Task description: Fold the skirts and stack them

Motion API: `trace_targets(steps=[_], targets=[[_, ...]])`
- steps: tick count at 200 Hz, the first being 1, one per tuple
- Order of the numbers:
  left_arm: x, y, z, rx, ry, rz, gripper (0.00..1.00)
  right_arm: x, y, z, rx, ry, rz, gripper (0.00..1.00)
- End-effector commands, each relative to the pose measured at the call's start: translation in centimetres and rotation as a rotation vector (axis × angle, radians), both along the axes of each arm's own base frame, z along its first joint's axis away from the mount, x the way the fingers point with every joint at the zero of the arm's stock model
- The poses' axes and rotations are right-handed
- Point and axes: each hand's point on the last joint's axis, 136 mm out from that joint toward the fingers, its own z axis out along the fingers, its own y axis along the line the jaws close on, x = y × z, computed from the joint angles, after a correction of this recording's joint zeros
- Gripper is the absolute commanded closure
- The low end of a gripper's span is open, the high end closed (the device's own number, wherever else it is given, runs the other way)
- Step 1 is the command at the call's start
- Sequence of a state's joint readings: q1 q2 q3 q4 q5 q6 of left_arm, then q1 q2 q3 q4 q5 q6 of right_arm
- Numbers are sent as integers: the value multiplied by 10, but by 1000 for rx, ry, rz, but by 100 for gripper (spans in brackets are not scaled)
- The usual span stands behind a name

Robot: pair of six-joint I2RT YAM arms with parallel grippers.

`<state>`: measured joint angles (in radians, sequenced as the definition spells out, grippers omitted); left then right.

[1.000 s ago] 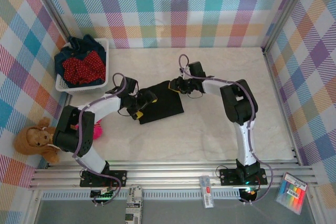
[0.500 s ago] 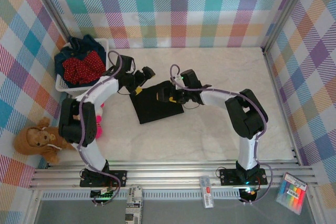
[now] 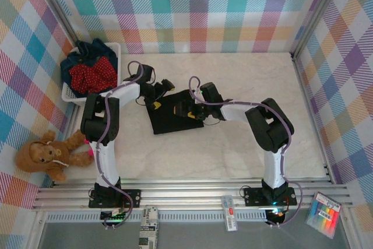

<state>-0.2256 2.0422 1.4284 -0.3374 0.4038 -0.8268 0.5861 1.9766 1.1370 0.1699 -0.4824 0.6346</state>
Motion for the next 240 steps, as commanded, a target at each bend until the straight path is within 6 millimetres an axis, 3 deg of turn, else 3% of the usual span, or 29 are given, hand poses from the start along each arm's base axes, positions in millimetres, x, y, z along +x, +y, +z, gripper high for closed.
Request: trace_targets(steps=[1, 14, 52, 71, 84, 104, 140, 164, 198, 223, 240], targets=[[-14, 6, -43, 16, 118, 4, 0, -4, -21, -36, -103, 113, -133, 1], [-10, 6, -23, 26, 88, -29, 0, -1, -23, -27, -115, 110, -155, 1], [4, 38, 93, 149, -155, -69, 0, 9, -31, 7, -309, 43, -161, 1], [-2, 61, 119, 162, -200, -17, 0, 10, -30, 14, -395, 21, -132, 1], [-11, 76, 122, 163, -194, 27, 0, 12, -26, 18, -441, 2, -109, 1], [-27, 101, 110, 162, -152, 108, 0, 13, -15, 25, -488, -34, -69, 1], [-58, 143, 83, 142, -81, 262, 0, 12, 5, 23, -597, -79, 27, 1], [-77, 166, 79, 172, -70, 343, 0, 13, 11, 16, -678, -91, 71, 1], [-89, 178, 85, 200, -97, 378, 0, 11, 21, 1, -758, -84, 146, 1], [-89, 178, 88, 202, -108, 373, 0, 3, 26, -28, -819, -28, 229, 1], [-89, 177, 87, 197, -105, 371, 0, -2, 12, -51, -932, 39, 252, 1]])
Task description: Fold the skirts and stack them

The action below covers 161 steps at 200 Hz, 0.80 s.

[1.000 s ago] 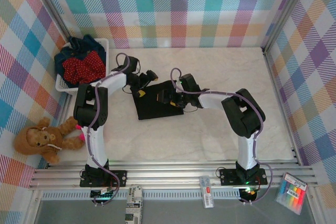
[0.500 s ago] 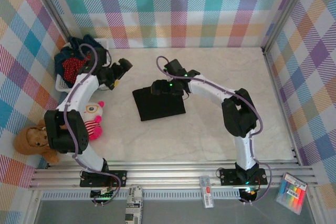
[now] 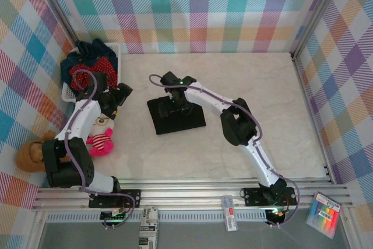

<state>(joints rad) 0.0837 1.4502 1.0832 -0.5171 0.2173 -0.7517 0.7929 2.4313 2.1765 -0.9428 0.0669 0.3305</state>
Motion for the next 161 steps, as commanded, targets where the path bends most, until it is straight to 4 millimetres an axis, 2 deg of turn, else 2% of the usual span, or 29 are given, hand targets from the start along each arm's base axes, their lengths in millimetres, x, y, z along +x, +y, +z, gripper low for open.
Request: trace_targets(steps=[1, 15, 31, 55, 80, 129, 147, 161], targets=[[0, 7, -1, 6, -2, 22, 0, -21, -29, -32, -204, 116, 39, 1], [0, 6, -1, 4, -1, 21, 0, -25, -45, -43, -298, 145, 36, 1], [0, 6, -1, 6, -2, 18, 0, -25, -60, -47, -349, 149, 38, 1], [0, 6, -1, 5, -3, 18, 0, -13, -98, -45, -377, 165, -18, 1], [0, 5, -2, 0, 1, 15, 0, 8, -155, -40, -402, 184, -87, 1], [-4, 5, -1, 9, 0, 8, 0, 43, -289, -42, -421, 258, -180, 1], [-6, 6, -1, 16, 5, 8, 0, 55, -327, -43, -383, 277, -222, 1], [-8, 7, 0, 22, 5, 13, 0, 64, -350, -45, -317, 280, -230, 1]])
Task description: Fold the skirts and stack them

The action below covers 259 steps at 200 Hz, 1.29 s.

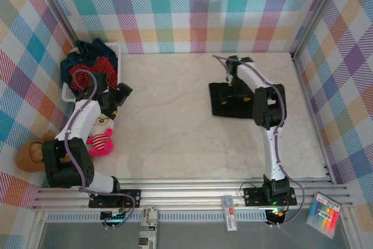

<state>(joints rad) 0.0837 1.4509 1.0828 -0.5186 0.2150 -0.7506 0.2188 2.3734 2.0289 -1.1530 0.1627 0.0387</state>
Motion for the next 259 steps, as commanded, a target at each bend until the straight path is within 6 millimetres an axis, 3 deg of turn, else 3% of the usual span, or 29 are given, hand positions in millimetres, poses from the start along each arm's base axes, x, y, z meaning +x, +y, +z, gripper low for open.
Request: trace_targets(steps=[1, 50, 73, 93, 141, 174, 196, 212, 235, 259], targets=[[-8, 7, 1, 20, 1, 13, 0, -8, -50, -24, -31, 94, 59, 1], [-15, 12, 6, 52, 9, 18, 0, 13, -133, -28, -76, 77, 134, 1], [-18, 14, 9, 65, 8, 24, 0, 26, -160, -24, -101, 33, 164, 1], [-19, 14, 10, 68, 5, 25, 0, 37, -169, -19, -88, 1, 162, 1], [-15, 14, 17, 72, -8, 19, 0, 53, -154, 8, 9, -83, 111, 1], [-9, 21, 24, 124, 0, 0, 0, 59, -145, 45, 39, -160, 77, 1], [-1, 33, 32, 210, 16, -13, 0, 61, -144, 77, 42, -220, 14, 1], [3, 51, 41, 312, 42, -2, 0, 63, -136, 112, 93, -301, -75, 1], [9, 76, 54, 464, 75, 27, 0, 63, -107, 164, 284, -450, -212, 1], [25, 94, 60, 536, 72, 47, 0, 60, -82, 205, 502, -630, -338, 1]])
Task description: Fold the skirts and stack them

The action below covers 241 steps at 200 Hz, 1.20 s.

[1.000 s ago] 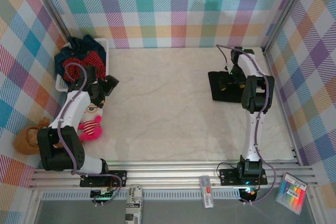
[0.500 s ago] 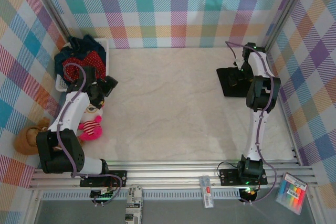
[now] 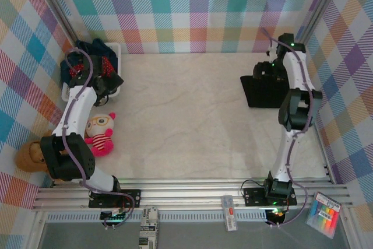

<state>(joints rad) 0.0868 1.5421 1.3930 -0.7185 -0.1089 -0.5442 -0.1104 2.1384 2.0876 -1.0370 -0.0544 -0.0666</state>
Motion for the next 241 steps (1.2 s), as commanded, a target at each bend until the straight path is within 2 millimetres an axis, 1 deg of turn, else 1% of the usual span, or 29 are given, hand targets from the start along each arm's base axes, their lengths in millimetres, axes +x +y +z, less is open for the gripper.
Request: trace_targets(steps=[1, 2, 15, 30, 53, 62, 72, 84, 95, 100, 116, 124, 131, 145, 153, 163, 170, 181, 194, 213, 232, 241], targets=[[0, 35, 4, 153, 60, 43, 0, 5, 37, 73, 300, -251, -132, 1], [2, 36, 6, 156, 55, 43, 0, 5, 38, 75, 308, -261, -134, 1], [14, 43, 4, 171, 70, 45, 0, 2, 44, 94, 405, -360, -184, 1], [30, 51, -1, 160, 80, 41, 0, -4, 48, 108, 480, -413, -234, 1], [59, 55, -12, 97, 95, 3, 0, -14, 48, 115, 513, -404, -262, 1], [68, 59, -16, 94, 112, -5, 0, -17, 50, 116, 529, -403, -250, 1], [77, 61, -22, 85, 132, -20, 0, -20, 46, 114, 545, -395, -265, 1], [89, 64, -33, 68, 154, -32, 1, -24, 35, 107, 540, -384, -315, 1], [105, 64, -38, 52, 153, -67, 3, -29, 25, 101, 520, -385, -361, 1], [112, 63, -45, 48, 160, -89, 4, -31, 20, 98, 509, -387, -383, 1], [131, 63, -61, 46, 184, -126, 10, -39, 10, 91, 491, -398, -446, 1], [136, 65, -70, 39, 203, -135, 13, -42, 8, 90, 494, -401, -457, 1], [140, 63, -78, 24, 217, -143, 18, -44, 7, 89, 492, -402, -457, 1], [148, 57, -87, -16, 219, -163, 33, -49, 4, 86, 481, -397, -468, 1], [150, 55, -86, -32, 208, -165, 44, -52, 0, 85, 474, -385, -493, 1], [153, 54, -81, -39, 185, -163, 61, -54, 1, 85, 481, -377, -483, 1], [153, 54, -73, -36, 166, -160, 70, -55, 0, 85, 483, -372, -488, 1], [154, 53, -58, -28, 129, -159, 81, -57, 1, 86, 486, -373, -489, 1], [153, 53, -36, -14, 76, -164, 90, -58, 4, 89, 504, -382, -471, 1], [150, 48, 4, -6, -10, -178, 100, -60, 10, 94, 543, -407, -459, 1], [146, 35, 40, -35, -100, -221, 100, -61, 11, 100, 575, -436, -467, 1], [144, 27, 54, -62, -136, -245, 100, -62, 13, 102, 588, -443, -463, 1]])
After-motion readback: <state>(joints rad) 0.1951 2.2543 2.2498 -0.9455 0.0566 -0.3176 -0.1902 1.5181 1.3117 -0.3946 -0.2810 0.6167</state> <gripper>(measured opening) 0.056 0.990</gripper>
